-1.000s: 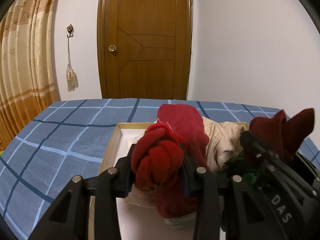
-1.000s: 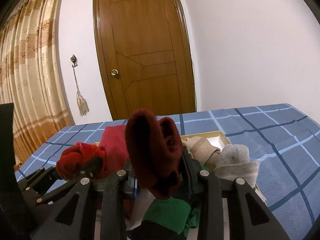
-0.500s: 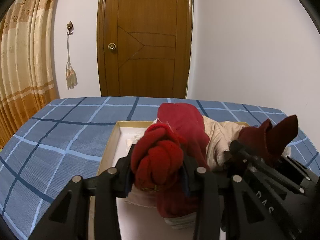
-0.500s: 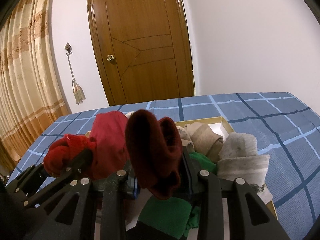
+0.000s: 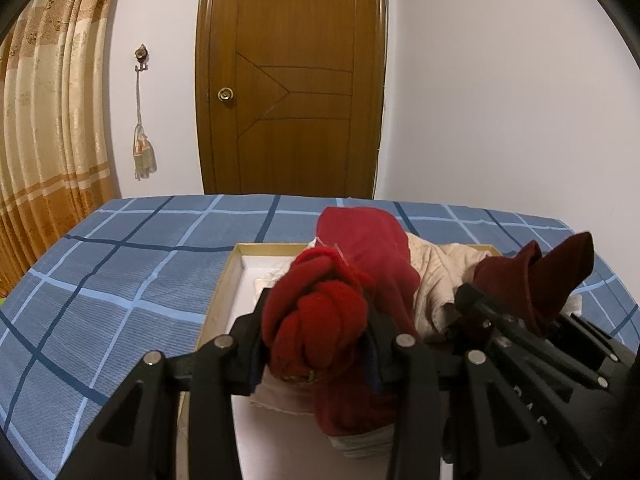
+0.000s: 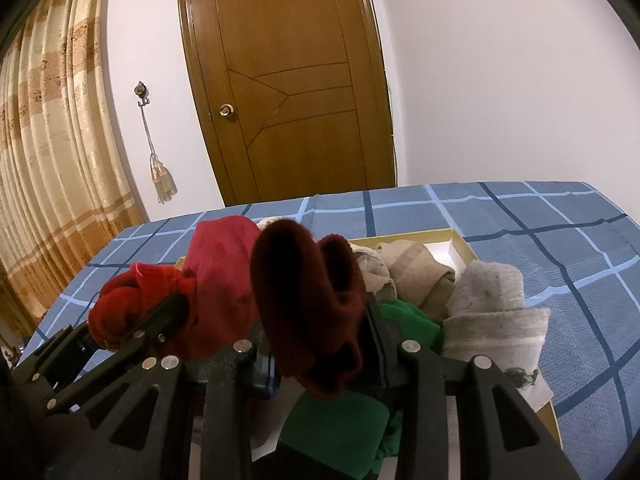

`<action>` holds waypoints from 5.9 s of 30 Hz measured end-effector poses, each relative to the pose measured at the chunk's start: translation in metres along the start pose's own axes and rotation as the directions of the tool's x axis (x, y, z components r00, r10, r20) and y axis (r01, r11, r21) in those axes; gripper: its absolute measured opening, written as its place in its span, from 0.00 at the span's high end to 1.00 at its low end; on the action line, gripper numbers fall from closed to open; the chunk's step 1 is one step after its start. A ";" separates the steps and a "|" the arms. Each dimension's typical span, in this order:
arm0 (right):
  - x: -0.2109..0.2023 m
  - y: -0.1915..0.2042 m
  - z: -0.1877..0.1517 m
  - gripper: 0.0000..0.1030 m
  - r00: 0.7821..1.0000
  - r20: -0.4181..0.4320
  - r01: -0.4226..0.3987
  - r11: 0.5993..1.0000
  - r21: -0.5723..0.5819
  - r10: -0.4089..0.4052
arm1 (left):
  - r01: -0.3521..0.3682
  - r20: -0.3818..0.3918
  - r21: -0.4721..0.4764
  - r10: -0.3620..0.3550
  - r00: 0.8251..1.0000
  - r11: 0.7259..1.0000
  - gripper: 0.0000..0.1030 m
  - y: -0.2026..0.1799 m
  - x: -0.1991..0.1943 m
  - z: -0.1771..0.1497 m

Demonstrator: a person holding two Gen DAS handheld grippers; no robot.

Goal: Take underwear out of drawer
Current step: 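Lower the garments into the tray and open both tools, then lift both open tools up and back away from the tray, then move both tools down into the open drawer below the bed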

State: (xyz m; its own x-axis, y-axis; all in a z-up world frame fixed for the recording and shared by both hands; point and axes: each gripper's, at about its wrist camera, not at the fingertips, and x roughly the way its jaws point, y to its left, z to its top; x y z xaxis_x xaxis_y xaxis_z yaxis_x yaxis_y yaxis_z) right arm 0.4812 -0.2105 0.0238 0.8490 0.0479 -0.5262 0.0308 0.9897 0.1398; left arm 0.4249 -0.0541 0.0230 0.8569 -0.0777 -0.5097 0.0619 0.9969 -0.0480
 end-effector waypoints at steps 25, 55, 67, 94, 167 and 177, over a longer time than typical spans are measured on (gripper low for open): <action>-0.013 -0.013 0.000 0.55 0.990 0.101 -0.110 0.991 0.069 0.103 | -0.091 0.026 -0.020 0.092 0.995 0.996 0.14 0.000 -0.006 -0.001; -0.076 -0.016 -0.015 0.26 0.933 0.353 0.027 0.990 0.139 -0.075 | -0.095 0.197 -0.013 0.095 0.976 0.995 0.01 -0.003 -0.041 -0.008; -0.081 -0.016 -0.019 0.26 0.936 0.342 0.036 0.988 0.147 -0.085 | -0.098 0.187 -0.005 0.097 0.978 0.995 0.00 -0.004 -0.052 -0.017; -0.111 -0.021 -0.043 0.26 0.938 0.339 0.002 0.980 0.199 -0.070 | -0.110 0.176 0.015 0.106 0.979 0.994 0.01 -0.003 -0.092 -0.039; -0.193 -0.022 -0.219 0.27 0.925 -0.270 -0.235 0.961 0.144 0.267 | 0.073 -0.260 0.099 -0.045 0.965 0.992 0.01 0.053 -0.207 -0.205; -0.137 -0.033 -0.278 0.27 0.768 -0.463 -0.111 0.804 0.584 0.443 | 0.129 -0.315 0.068 -0.101 0.944 0.989 0.01 0.093 -0.228 -0.224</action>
State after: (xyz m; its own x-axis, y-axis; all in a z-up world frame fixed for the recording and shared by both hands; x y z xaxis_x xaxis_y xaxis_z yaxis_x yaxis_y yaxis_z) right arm 0.2176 -0.2126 -0.1417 0.4212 0.5376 -0.7305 0.2387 0.7113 0.6611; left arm 0.1212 0.0538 -0.0575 0.6411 -0.1774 -0.7467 0.2063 0.9769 -0.0550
